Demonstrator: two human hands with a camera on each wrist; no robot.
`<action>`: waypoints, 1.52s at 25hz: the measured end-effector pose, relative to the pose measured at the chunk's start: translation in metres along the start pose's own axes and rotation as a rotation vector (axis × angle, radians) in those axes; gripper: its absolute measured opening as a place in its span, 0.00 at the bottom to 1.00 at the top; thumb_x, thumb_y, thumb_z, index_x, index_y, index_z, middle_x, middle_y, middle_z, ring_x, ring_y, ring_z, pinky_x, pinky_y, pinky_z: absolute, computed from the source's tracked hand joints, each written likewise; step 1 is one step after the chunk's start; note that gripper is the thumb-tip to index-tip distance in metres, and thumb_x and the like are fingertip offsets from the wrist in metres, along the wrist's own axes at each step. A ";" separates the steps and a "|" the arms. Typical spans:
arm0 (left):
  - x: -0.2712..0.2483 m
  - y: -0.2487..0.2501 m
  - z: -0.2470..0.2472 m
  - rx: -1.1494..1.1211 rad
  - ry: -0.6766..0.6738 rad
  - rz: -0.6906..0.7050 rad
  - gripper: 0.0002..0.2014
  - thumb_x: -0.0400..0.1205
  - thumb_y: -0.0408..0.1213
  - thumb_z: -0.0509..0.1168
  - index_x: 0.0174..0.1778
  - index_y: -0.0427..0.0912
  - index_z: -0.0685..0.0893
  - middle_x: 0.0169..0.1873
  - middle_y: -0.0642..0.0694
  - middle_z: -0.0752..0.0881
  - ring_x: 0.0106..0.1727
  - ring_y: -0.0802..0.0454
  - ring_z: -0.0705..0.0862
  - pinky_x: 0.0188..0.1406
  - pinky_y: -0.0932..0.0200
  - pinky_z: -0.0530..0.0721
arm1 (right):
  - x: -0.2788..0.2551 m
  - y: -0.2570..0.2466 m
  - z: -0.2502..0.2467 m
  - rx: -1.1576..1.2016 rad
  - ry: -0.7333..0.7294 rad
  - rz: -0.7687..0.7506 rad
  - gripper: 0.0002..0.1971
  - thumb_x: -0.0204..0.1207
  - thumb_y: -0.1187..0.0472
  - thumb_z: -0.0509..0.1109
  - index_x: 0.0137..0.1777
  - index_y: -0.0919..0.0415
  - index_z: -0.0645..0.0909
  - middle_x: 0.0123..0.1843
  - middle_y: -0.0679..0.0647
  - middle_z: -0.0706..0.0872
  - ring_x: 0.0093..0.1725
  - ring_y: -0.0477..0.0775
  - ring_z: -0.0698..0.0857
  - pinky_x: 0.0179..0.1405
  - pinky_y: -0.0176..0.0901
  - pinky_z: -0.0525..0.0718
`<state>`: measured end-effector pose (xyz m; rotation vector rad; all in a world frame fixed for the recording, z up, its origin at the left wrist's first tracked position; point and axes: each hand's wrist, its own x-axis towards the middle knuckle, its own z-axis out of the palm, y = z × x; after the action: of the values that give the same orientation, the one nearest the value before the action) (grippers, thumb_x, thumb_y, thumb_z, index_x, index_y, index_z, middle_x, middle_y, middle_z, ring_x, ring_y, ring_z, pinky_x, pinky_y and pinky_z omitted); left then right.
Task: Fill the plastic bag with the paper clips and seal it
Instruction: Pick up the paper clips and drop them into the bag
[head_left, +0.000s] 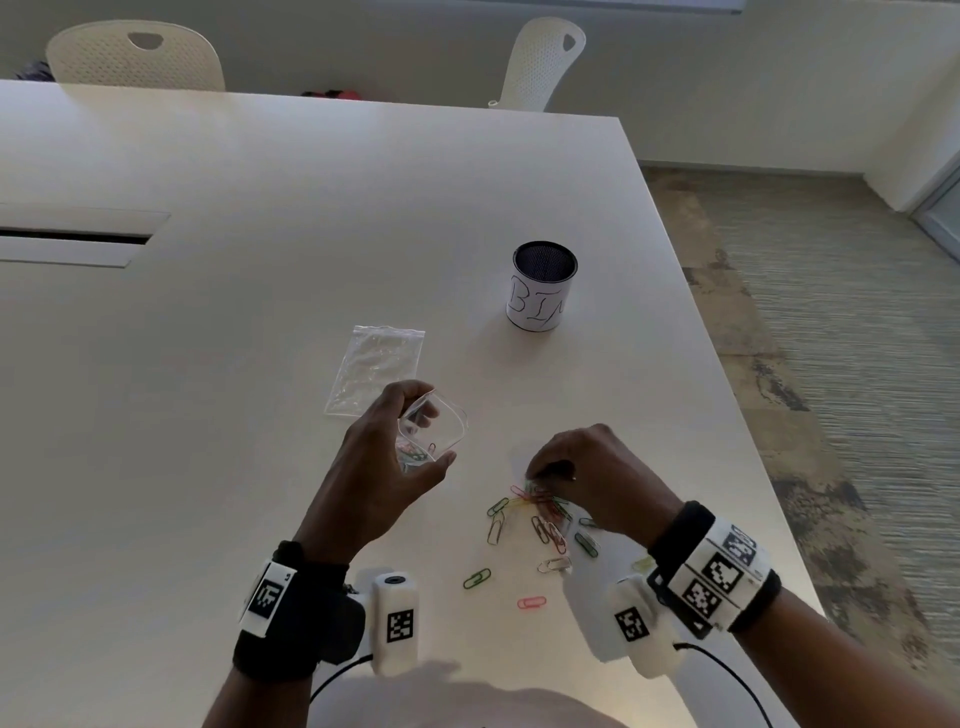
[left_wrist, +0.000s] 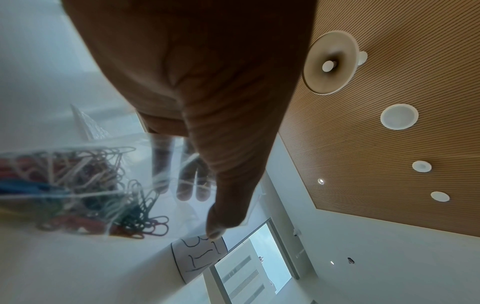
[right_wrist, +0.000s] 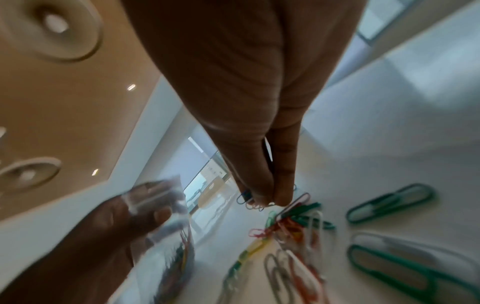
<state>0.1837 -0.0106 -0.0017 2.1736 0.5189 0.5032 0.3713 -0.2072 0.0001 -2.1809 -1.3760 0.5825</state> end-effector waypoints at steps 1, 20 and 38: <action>0.000 0.000 0.001 -0.004 0.000 0.001 0.30 0.76 0.40 0.81 0.69 0.53 0.75 0.56 0.62 0.84 0.59 0.65 0.84 0.50 0.78 0.80 | 0.000 0.001 -0.004 0.115 0.030 0.076 0.06 0.76 0.66 0.81 0.50 0.58 0.95 0.48 0.50 0.96 0.44 0.43 0.93 0.53 0.38 0.92; -0.001 0.005 0.002 -0.014 -0.008 -0.016 0.29 0.76 0.38 0.81 0.69 0.54 0.75 0.55 0.56 0.87 0.52 0.57 0.89 0.45 0.71 0.86 | 0.054 -0.098 -0.013 0.055 0.111 -0.314 0.08 0.77 0.64 0.81 0.55 0.59 0.94 0.50 0.52 0.97 0.45 0.43 0.94 0.44 0.22 0.86; 0.001 0.003 0.002 0.018 -0.037 -0.007 0.32 0.75 0.40 0.81 0.72 0.50 0.75 0.56 0.59 0.85 0.59 0.64 0.85 0.46 0.77 0.83 | -0.080 0.038 -0.047 -0.039 0.139 0.355 0.06 0.77 0.59 0.81 0.51 0.50 0.89 0.43 0.42 0.90 0.40 0.36 0.89 0.41 0.27 0.85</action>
<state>0.1861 -0.0129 0.0002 2.1939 0.5126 0.4555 0.3935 -0.3022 0.0218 -2.4667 -0.9419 0.5187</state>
